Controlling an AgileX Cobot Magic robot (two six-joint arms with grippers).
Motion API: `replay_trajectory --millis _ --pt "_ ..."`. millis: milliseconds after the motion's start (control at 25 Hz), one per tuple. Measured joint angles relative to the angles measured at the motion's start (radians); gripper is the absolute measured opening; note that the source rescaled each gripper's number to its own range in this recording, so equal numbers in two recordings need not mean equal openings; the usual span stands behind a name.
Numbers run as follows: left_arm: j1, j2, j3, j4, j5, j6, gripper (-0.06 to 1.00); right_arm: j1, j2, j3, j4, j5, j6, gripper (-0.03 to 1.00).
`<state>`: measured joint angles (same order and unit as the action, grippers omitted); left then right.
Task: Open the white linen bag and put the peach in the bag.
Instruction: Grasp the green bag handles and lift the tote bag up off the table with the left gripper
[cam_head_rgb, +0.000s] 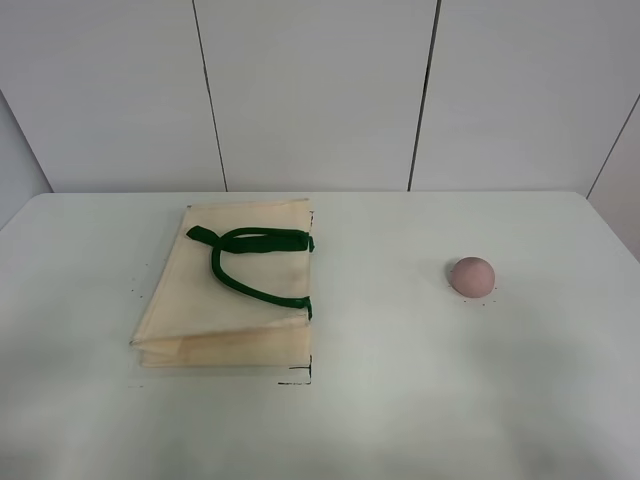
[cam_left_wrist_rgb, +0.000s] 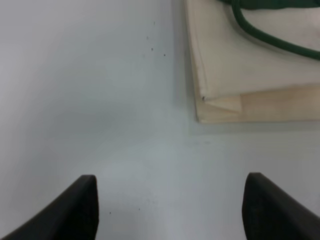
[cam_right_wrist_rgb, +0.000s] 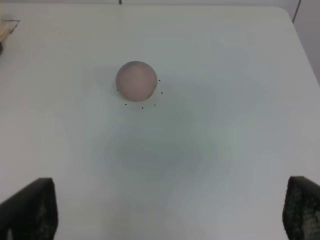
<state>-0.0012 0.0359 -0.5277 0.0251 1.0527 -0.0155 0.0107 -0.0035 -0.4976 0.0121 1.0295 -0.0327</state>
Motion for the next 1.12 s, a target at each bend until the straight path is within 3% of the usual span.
replay_trajectory --millis 200,480,920,1120 --pt "0.000 0.280 -0.138 -0.002 -0.002 -0.021 0.90 0.000 0.000 0.000 0.000 0.000 0.000 1.00" --pt "0.000 0.828 -0.394 -0.002 -0.031 -0.022 0.90 0.000 0.000 0.000 0.000 0.000 0.000 1.00" --pt "-0.001 1.604 -0.853 -0.025 -0.081 -0.026 0.90 0.000 0.000 0.000 0.000 0.000 0.000 1.00" --pt "-0.077 1.812 -1.007 -0.052 -0.078 -0.051 0.90 0.000 0.000 0.000 0.000 0.000 0.000 1.00"
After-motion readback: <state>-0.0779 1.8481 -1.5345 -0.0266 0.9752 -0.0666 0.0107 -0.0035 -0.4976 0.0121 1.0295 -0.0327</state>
